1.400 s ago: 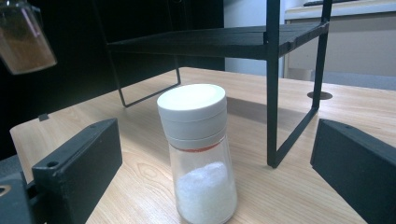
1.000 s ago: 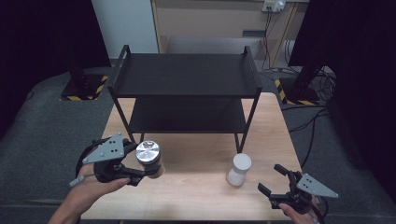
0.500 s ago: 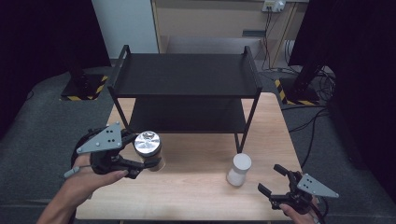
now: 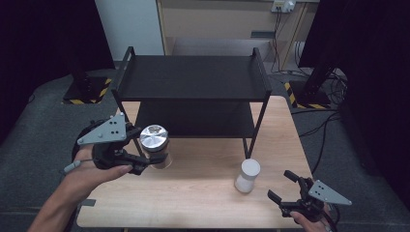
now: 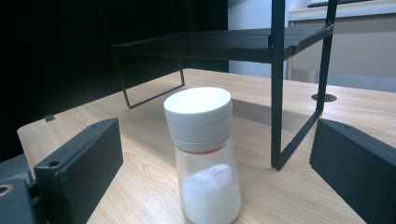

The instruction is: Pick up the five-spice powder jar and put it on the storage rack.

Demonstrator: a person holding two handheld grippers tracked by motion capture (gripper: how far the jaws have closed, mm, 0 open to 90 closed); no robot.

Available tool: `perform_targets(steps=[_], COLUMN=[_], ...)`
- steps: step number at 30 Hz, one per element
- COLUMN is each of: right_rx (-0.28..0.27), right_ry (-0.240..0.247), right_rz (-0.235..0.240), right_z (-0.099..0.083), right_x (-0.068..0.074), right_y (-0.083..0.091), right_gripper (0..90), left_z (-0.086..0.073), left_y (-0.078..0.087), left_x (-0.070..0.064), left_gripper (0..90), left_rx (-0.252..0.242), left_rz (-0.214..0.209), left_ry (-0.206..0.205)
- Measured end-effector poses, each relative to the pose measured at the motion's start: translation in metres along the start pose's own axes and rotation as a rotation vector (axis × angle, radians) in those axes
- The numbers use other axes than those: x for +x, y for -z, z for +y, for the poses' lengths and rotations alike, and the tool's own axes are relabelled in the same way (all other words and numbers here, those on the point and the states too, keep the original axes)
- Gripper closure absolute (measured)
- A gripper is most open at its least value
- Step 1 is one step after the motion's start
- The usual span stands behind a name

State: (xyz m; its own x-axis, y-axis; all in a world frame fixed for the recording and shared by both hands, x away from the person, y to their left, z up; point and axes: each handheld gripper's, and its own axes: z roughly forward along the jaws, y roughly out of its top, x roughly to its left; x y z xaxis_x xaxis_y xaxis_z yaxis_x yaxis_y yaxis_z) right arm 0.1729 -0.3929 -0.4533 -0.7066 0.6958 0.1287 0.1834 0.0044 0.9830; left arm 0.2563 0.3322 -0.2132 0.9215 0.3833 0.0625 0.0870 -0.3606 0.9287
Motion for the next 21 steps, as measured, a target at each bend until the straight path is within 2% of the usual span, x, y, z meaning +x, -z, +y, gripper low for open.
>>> perform_targets(steps=[21], right_rx=[-0.001], right_ry=[-0.002], right_rz=[0.004], right_z=[0.0], right_x=[-0.001], right_y=[0.002], right_gripper=[3.4], left_z=[0.032], left_y=[0.002], left_x=[0.014], left_gripper=[29.8], left_rx=[0.003], left_rz=[0.006], left_ry=[-0.01])
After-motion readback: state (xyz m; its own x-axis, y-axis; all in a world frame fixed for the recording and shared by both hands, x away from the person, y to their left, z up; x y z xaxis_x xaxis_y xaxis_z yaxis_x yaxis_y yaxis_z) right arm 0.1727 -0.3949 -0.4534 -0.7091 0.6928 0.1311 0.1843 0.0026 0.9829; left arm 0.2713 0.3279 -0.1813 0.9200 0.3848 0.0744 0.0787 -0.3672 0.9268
